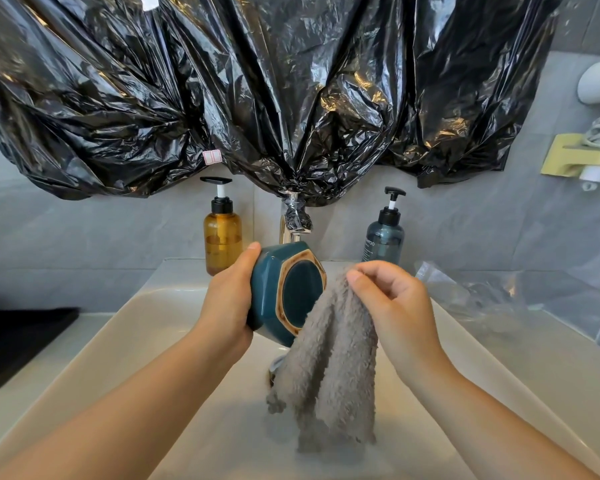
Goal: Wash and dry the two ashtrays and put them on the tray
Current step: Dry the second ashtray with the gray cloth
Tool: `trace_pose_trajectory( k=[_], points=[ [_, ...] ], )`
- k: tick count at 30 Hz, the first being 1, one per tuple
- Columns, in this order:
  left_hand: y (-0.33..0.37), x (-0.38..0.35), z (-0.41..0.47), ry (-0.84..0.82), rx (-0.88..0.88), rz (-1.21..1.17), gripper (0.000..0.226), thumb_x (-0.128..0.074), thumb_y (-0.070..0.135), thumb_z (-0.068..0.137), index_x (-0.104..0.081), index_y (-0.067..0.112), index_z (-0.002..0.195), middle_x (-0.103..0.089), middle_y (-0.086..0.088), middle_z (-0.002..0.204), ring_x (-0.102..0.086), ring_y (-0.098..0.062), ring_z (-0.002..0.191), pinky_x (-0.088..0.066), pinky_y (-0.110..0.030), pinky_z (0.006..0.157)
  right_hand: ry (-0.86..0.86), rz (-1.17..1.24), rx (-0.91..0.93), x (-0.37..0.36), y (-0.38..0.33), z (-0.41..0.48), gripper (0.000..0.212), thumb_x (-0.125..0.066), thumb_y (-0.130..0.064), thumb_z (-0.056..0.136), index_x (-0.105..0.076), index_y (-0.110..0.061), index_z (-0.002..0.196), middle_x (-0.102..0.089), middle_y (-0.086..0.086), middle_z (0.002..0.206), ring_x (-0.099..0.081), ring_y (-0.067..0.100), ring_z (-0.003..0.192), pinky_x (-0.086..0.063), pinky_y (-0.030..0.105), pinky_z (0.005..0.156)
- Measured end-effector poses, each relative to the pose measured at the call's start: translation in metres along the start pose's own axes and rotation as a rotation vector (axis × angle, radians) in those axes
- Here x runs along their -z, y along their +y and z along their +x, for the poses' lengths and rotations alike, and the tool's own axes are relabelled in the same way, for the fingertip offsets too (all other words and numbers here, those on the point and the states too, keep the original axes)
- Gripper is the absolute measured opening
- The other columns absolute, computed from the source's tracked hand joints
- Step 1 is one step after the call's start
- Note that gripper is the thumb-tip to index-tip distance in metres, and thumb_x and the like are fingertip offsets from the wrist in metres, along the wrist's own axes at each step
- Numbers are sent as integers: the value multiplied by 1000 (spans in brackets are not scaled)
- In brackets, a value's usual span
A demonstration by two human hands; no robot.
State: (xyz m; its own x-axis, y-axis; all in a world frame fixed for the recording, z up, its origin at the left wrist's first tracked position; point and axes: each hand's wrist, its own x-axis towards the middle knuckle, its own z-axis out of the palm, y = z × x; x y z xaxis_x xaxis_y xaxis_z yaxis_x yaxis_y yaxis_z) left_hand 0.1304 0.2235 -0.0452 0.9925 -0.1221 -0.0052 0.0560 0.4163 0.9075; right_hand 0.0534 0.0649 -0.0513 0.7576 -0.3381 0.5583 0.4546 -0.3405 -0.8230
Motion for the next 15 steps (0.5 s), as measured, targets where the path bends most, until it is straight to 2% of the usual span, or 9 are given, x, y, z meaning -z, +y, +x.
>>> trace_pose_trajectory(
  k=[2,5,9,13,15],
  points=[
    [0,-2,-3,-18,-10,24,33,-58,46,89,-58,16,103,-69,-8,90,-65,-22,76,-53,-33,67,66,-13,34,-3,0,1,12,-62,-17,92,-71,-22,86,-70,-12,79,-64,0,78,-48,9,67],
    [0,-5,-10,-59,-41,78,25,-55,44,91,-60,19,92,-69,-6,84,-65,-21,75,-52,-35,73,39,-52,36,-11,3,2,11,-62,-20,91,-73,-23,91,-72,-10,85,-66,3,84,-51,13,72],
    [1,-11,-15,-79,-67,127,26,-54,42,93,-62,19,83,-70,-5,77,-64,-24,76,-52,-39,81,37,-46,-1,-15,5,4,11,-61,-22,92,-72,-22,93,-71,-9,85,-66,4,83,-52,16,70],
    [-2,-13,-17,-86,-55,145,27,-54,44,93,-60,20,82,-68,-4,74,-64,-24,76,-52,-40,83,-1,-34,55,-16,2,2,11,-59,-21,94,-70,-22,95,-70,-11,86,-65,3,86,-50,14,72],
    [-3,-12,-17,-91,-39,137,28,-53,44,93,-61,20,82,-68,-4,73,-64,-22,74,-51,-38,78,-48,-21,107,-19,-1,0,11,-60,-19,94,-70,-22,95,-71,-11,87,-66,5,87,-52,17,76]
  ],
)
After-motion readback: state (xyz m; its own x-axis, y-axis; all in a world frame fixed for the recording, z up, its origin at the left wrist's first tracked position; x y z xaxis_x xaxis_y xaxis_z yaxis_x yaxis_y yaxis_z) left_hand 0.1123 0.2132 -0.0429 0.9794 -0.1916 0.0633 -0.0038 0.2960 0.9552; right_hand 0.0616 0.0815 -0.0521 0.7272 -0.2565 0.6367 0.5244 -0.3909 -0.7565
